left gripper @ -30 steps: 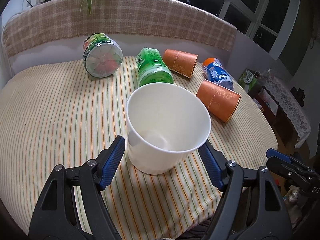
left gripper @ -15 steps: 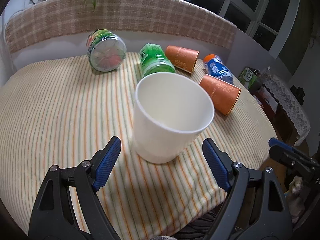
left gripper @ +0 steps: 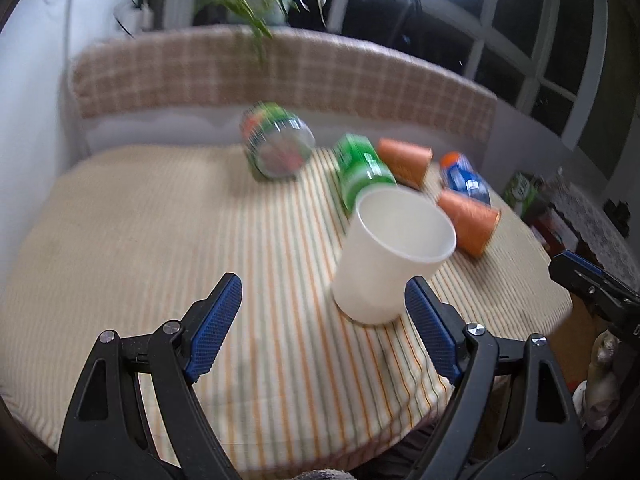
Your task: Flip cup upright
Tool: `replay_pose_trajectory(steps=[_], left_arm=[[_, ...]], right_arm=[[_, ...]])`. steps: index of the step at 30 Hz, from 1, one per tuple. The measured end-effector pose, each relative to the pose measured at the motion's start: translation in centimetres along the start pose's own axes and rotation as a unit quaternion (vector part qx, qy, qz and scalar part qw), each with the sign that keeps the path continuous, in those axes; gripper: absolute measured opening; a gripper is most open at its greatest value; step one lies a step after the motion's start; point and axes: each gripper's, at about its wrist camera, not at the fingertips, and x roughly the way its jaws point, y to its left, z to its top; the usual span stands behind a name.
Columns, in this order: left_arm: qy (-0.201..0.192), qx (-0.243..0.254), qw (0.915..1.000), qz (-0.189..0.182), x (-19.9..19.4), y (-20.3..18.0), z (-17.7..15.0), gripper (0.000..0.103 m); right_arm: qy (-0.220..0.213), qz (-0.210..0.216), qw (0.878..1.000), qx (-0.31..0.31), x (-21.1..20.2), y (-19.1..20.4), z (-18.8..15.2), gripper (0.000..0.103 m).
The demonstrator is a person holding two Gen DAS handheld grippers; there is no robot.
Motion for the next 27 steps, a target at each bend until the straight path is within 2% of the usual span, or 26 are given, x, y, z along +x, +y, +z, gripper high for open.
replay_pose_trajectory(steps=[5,8,13,18,27], left_arm=[[-0.068,0.003,0.9971,0.034,-3.0,0.2,0.7,0.087],[-0.099,0.000,0.9941,0.045,-4.4,0.3,1.1,0.099],[-0.139,0.006,0.9883,0.062,-6.5,0.1,1.6,0.102],[-0.160,0.005,0.9848,0.069,-7.3,0.0,1.9,0.103],[-0.163,0.013,0.9836,0.075,-7.6,-0.3,2.0,0.103]], right_arm=[[-0.049,-0.011,0.998,-0.027,-0.5,1.5,0.8,0.081],[-0.069,-0.018,0.997,-0.037,-0.7,2.2,1.2,0.083],[-0.085,-0.028,0.995,-0.043,-0.7,2.6,1.4,0.083],[-0.093,-0.036,0.994,-0.042,-0.6,2.7,1.6,0.084],[-0.101,-0.041,0.993,-0.038,-0.8,2.5,1.8,0.084]])
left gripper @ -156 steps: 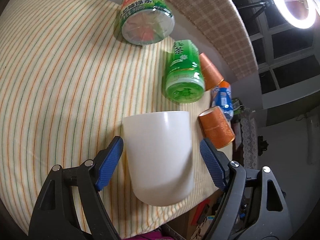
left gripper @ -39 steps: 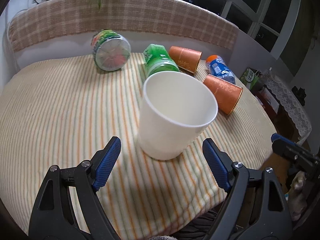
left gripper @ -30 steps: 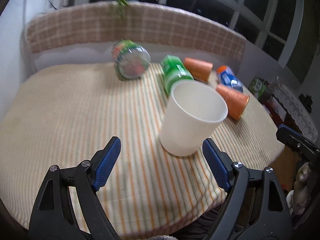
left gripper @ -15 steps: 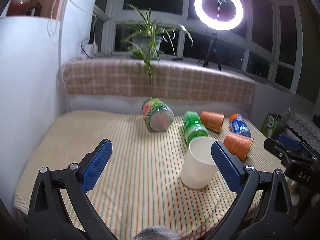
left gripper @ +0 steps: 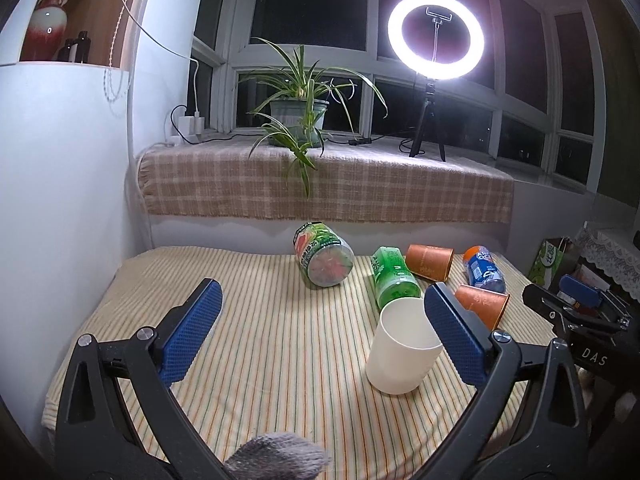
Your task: Flip cup upright
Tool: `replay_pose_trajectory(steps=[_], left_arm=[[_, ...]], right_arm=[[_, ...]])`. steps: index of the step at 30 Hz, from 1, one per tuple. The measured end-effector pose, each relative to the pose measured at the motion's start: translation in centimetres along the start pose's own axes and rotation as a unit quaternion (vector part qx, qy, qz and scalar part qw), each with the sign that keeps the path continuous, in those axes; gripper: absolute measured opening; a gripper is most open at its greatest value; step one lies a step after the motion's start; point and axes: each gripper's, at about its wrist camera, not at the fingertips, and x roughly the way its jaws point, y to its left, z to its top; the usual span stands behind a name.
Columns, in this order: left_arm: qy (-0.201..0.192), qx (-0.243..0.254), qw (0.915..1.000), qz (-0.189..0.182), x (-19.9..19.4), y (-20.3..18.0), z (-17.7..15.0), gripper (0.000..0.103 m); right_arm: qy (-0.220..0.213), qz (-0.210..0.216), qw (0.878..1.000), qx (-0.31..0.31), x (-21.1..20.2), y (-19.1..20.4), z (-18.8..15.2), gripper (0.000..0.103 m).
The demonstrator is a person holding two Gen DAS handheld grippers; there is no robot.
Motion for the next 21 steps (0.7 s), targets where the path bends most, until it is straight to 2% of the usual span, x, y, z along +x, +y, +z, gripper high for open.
replay_pose_trajectory(steps=[21], left_arm=[[-0.009,0.002,0.9999,0.008,-0.54,0.37,0.09,0.103]], right_arm=[[0.003,0.001,1.000,0.004,0.01,0.14,-0.24,0.084]])
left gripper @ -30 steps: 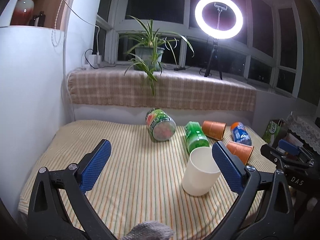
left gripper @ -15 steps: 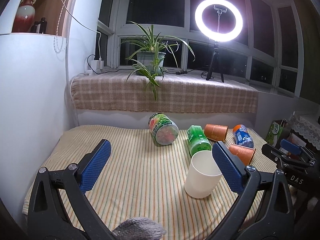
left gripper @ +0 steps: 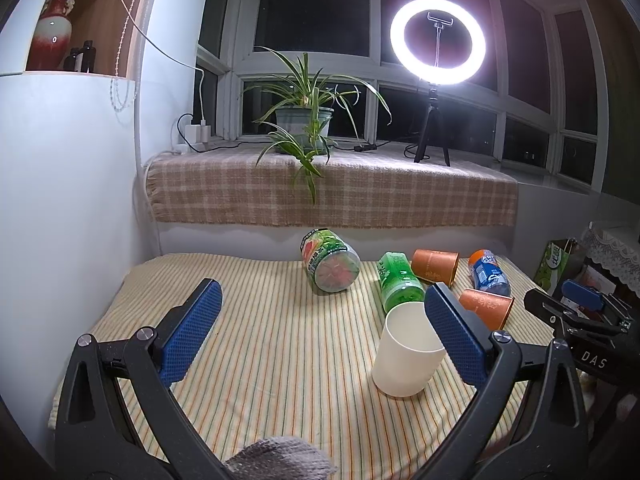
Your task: Flip cup upright
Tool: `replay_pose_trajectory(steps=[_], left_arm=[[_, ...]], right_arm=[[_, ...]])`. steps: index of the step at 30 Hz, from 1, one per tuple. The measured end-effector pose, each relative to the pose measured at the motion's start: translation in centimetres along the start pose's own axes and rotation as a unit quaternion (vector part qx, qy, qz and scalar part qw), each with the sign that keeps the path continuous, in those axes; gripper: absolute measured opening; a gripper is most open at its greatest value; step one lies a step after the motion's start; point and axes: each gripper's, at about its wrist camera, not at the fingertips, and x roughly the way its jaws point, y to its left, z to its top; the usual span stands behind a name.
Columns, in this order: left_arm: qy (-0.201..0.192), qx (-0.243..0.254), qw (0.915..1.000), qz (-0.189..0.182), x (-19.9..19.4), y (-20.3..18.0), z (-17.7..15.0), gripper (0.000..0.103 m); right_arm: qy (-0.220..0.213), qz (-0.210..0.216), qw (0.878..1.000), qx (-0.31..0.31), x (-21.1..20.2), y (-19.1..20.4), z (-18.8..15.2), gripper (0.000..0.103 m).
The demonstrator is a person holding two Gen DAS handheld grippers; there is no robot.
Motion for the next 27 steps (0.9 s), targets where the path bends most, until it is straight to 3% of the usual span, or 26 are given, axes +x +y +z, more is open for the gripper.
replay_pose_trajectory(steps=[27], left_arm=[[0.000,0.001,1.0000,0.004,0.2,1.2,-0.1,0.103]], right_arm=[[0.019,0.000,1.000,0.000,1.0,0.1,-0.3,0.084]])
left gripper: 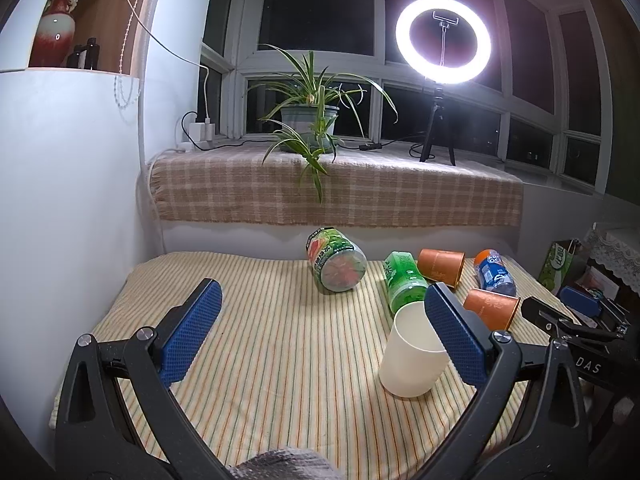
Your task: Flip cup upright
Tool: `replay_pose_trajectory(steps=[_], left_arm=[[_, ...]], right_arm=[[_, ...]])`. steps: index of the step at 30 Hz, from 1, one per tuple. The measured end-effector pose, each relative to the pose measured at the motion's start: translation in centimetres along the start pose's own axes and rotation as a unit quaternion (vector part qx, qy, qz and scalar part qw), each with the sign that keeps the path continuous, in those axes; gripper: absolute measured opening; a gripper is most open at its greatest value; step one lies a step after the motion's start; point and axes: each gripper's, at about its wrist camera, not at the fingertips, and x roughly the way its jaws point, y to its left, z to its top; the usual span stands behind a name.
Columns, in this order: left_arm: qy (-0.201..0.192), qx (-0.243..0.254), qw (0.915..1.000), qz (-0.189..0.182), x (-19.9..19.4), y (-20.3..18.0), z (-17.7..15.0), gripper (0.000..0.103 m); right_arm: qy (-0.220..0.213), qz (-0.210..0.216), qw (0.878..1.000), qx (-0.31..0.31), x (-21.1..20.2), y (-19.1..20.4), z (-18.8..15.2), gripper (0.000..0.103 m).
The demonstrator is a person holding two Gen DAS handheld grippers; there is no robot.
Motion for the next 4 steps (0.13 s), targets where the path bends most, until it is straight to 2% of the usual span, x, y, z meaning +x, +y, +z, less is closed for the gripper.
replay_pose_trajectory(steps=[4], left_arm=[[-0.001,0.001,1.0000,0.001,0.09,0.15,-0.02,0.103]], right_arm=[[0.005,0.000,1.000,0.000,0.36,0.02,-0.17,0.084]])
